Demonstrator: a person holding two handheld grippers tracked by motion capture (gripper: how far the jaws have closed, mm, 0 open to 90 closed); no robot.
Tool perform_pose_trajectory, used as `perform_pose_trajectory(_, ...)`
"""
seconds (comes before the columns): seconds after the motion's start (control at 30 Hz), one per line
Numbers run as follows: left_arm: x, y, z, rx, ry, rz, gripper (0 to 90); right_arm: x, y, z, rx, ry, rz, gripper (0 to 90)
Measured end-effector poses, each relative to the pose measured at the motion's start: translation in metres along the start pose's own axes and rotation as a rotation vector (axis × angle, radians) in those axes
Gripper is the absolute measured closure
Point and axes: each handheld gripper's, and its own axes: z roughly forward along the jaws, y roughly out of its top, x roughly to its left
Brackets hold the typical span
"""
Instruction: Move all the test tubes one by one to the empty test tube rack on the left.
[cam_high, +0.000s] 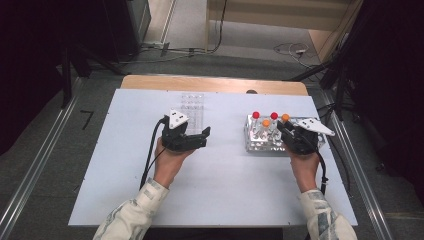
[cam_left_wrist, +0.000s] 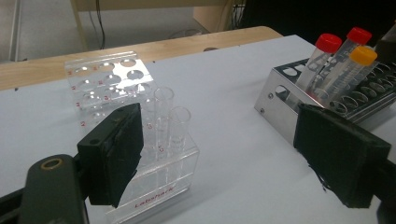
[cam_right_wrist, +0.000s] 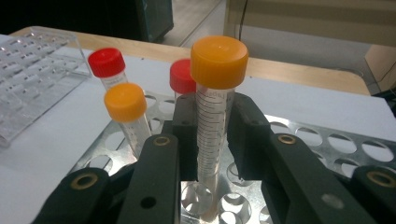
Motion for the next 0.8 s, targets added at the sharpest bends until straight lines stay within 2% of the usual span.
perform_pose_trajectory(0.37,-0.001,0.000,-0.001,-0.004,0.000,0.001,16.4,0.003,0.020,-0.026,-0.061,0.023,-0.020,71.0)
perform_pose_trajectory(0.6,0.000,0.001,-0.002,-0.007,0.002,0.003,16.4,0.011,0.013,-0.035,-0.038,0.057,-0.041,71.0)
perform_pose_trajectory(0.8,-0.001,0.001,-0.003,-0.009,0.004,0.000,16.4,0.018,0.006,-0.047,-0.029,0.113,-0.051,71.0)
